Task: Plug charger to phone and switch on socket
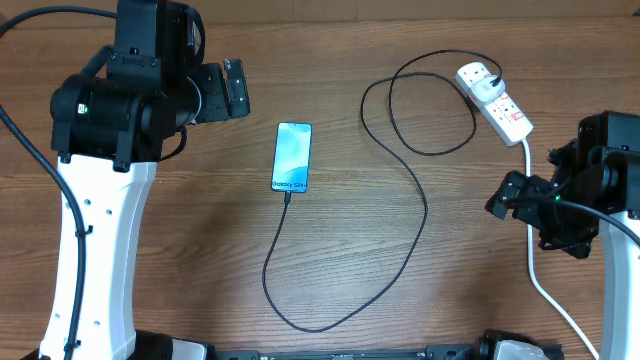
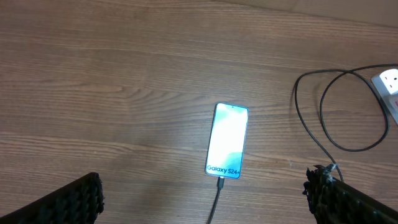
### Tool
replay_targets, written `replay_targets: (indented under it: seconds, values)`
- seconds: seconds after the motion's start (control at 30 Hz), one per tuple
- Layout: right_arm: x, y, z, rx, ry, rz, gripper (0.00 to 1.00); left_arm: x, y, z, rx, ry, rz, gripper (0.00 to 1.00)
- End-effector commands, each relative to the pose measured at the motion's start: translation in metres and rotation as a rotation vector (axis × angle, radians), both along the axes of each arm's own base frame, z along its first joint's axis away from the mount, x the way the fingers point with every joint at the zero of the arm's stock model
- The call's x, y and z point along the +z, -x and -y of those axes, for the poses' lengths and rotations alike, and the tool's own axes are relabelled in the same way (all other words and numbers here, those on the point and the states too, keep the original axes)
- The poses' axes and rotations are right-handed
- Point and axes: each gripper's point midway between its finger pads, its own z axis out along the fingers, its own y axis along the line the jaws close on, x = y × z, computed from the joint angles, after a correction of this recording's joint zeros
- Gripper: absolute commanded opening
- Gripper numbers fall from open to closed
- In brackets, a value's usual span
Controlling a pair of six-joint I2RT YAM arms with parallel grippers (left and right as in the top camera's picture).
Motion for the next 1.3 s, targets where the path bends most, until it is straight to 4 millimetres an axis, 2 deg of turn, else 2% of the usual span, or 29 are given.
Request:
replay_targets:
  seconds: [0.0,0.3,0.4,0.53,0.7,0.97,1.1,1.27]
  values:
    - [0.000,0.001,-0.002,0.039,0.004,0.010,1.00,0.000,0.000,-0.004,0.023,-0.001,0.004,1.00]
    - [0.008,-0.010,-0.013,0.059,-0.047,0.088,1.00,0.000,0.000,-0.004,0.023,-0.001,0.004,1.00]
    - [0.024,-0.014,-0.019,0.120,-0.019,0.209,1.00,0.000,0.000,-0.004,0.023,-0.001,0.004,1.00]
    - [0.051,-0.009,-0.038,0.223,0.003,0.372,1.00,0.000,0.000,-0.004,0.023,-0.001,0.004,1.00]
    - [0.090,0.012,-0.060,0.328,0.013,0.599,1.00,0.000,0.000,-0.004,0.023,-0.001,0.004,0.99]
    - [0.126,0.063,-0.058,0.328,0.047,0.843,1.00,0.000,0.000,-0.004,0.023,-0.001,0.004,1.00]
    - [0.128,0.081,-0.057,0.331,0.053,0.905,1.00,0.000,0.000,-0.004,0.023,-0.001,0.004,1.00]
    - [0.110,0.084,-0.057,0.339,0.058,0.913,1.00,0.000,0.000,-0.004,0.023,-0.001,0.004,1.00]
